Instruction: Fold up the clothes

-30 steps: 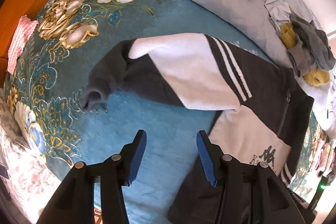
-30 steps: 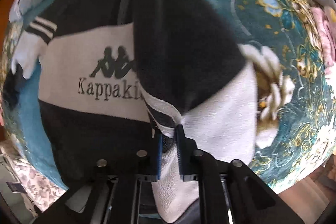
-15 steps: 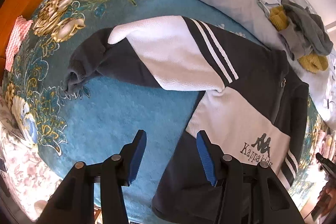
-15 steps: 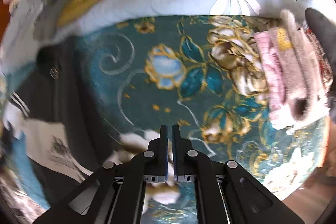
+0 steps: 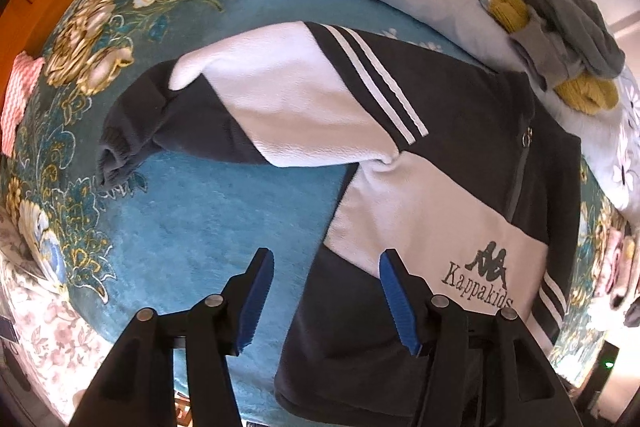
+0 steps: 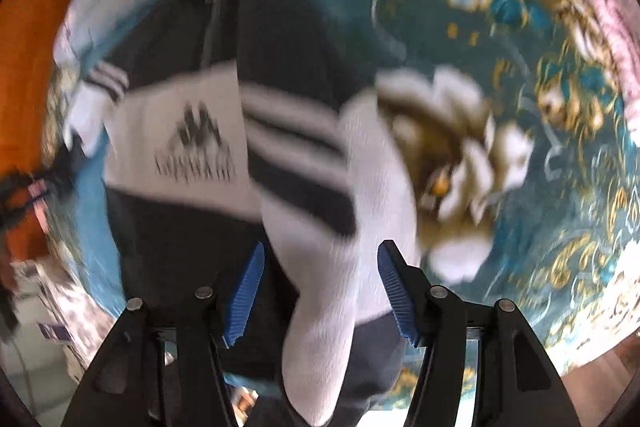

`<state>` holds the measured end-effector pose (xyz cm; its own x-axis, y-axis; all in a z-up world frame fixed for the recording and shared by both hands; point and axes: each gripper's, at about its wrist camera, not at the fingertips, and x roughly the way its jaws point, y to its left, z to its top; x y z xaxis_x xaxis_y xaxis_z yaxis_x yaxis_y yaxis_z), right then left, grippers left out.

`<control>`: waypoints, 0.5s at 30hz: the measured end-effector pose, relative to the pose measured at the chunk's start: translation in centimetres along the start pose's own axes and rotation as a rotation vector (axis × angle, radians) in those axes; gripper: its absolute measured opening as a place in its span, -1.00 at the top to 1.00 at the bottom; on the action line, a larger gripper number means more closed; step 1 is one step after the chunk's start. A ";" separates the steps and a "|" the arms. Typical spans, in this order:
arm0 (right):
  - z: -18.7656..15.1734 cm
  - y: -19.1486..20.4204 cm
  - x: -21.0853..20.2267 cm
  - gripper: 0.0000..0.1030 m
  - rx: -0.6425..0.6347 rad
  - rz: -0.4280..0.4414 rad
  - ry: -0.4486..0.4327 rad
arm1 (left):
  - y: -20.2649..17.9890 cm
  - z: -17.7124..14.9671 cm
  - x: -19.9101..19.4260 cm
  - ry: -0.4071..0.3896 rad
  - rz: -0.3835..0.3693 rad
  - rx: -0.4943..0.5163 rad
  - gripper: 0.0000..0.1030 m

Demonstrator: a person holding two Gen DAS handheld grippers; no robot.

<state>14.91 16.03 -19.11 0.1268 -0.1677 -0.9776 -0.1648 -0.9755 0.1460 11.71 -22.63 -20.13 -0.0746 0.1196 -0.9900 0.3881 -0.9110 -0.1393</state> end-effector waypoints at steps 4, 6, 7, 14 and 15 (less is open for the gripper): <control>-0.8 -0.4 1.5 0.38 0.092 0.045 0.075 | -0.2 -0.2 0.0 0.004 -0.001 0.012 -0.17; -0.5 -0.6 1.2 0.67 0.115 0.028 0.066 | 0.1 -0.3 0.1 0.009 -0.002 0.009 -0.17; -0.3 -0.7 0.9 0.78 0.116 0.023 0.058 | 0.2 -0.3 0.1 0.010 -0.003 0.005 -0.17; 3.5 -3.3 -3.7 0.85 0.048 -0.155 -0.032 | 1.4 -0.9 0.0 0.005 -0.003 -0.023 -0.17; 4.6 -4.1 -4.7 0.85 0.047 -0.189 -0.056 | 1.6 -1.0 0.0 0.006 -0.001 -0.026 -0.17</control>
